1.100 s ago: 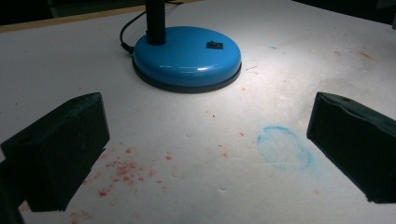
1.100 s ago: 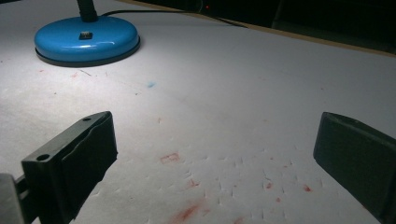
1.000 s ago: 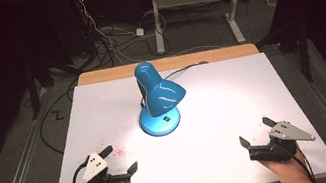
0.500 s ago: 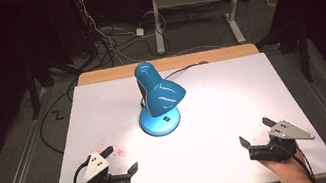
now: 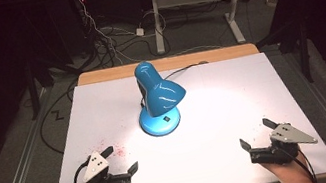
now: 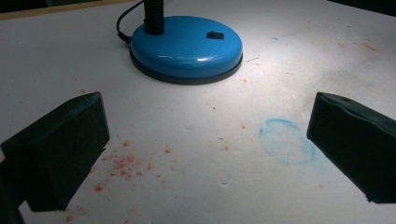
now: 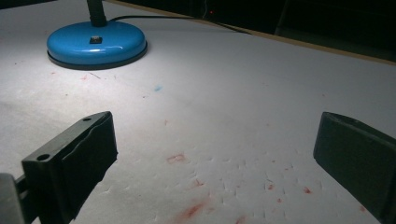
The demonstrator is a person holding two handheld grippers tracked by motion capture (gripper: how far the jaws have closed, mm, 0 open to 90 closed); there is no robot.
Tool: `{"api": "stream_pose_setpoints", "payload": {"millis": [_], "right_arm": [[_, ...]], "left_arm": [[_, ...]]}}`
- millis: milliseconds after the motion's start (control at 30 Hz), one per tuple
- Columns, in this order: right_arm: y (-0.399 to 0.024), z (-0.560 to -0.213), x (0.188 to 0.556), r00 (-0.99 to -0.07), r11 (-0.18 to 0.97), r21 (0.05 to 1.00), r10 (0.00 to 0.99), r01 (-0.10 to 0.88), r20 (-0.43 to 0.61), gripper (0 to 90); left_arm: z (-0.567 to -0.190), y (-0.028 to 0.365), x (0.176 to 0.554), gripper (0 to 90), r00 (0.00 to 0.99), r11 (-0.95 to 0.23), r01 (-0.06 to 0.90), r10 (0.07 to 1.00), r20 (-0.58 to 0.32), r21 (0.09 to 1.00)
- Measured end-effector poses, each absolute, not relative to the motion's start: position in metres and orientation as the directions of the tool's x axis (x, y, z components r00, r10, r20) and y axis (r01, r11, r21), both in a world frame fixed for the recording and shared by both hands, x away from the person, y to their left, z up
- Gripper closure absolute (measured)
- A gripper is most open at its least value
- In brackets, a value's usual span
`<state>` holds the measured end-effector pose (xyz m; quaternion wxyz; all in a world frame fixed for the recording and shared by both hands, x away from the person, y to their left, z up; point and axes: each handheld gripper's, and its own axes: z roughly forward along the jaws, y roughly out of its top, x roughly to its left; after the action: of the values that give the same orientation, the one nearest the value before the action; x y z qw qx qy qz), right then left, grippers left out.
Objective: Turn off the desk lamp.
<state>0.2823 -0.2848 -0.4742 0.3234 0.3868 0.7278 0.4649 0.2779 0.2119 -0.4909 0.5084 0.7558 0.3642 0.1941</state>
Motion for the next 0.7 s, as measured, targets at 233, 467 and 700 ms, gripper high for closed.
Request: {"api": "stream_pose_setpoints", "payload": {"millis": [233, 467, 700], "right_arm": [[-0.2872, -0.4745, 0.2825, -0.499, 0.260, 0.927, 0.861, 0.270, -0.096, 0.3], [-0.2869, -0.4744, 0.2826, -0.501, 0.260, 0.927, 0.860, 0.271, -0.095, 0.3], [-0.2888, -0.4767, 0.2847, -0.506, 0.257, 0.925, 0.858, 0.280, -0.085, 0.3]], "left_arm": [[-0.4927, 0.2095, 0.2791, 0.0, 0.674, -0.220, 0.363, 0.733, -0.092, 0.906], [-0.4892, 0.2098, 0.2755, 13.8, 0.699, -0.222, 0.343, 0.710, -0.089, 0.913], [-0.4911, 0.2101, 0.2773, 16.4, 0.700, -0.213, 0.369, 0.704, -0.120, 0.905]]}}
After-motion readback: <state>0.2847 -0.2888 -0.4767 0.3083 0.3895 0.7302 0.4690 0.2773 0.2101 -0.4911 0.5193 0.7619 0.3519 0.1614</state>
